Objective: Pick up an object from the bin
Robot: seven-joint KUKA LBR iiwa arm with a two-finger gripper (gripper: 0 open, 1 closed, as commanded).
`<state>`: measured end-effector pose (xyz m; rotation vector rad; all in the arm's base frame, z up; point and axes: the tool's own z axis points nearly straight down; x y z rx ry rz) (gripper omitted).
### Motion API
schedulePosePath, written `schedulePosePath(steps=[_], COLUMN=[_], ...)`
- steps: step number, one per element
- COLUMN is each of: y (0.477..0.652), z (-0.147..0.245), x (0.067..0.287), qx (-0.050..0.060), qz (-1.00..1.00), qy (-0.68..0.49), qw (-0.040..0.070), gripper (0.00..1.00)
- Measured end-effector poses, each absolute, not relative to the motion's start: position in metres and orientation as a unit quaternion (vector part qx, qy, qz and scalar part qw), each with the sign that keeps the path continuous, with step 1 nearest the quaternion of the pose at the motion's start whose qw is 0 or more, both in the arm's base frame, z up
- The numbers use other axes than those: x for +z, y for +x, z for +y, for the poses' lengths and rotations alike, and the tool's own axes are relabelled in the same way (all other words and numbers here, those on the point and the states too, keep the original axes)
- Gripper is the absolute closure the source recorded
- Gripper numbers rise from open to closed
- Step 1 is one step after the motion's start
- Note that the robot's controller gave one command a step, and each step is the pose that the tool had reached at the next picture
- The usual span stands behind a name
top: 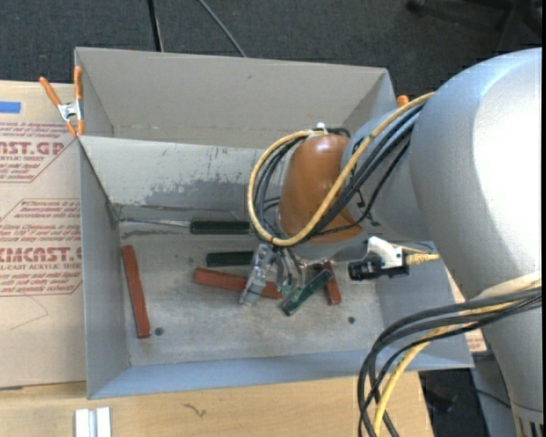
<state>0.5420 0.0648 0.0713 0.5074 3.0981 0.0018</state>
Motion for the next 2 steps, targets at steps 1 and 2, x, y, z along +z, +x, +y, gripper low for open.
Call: schedulePosePath(steps=[1, 2], y=[0.542, 0.543], z=[0.065, 0.066], x=[0.089, 0.128], qx=[0.001, 0.001], qz=[0.987, 0.987], qy=[0.162, 0.161], qw=[0.001, 0.002], gripper=[1.00, 1.00])
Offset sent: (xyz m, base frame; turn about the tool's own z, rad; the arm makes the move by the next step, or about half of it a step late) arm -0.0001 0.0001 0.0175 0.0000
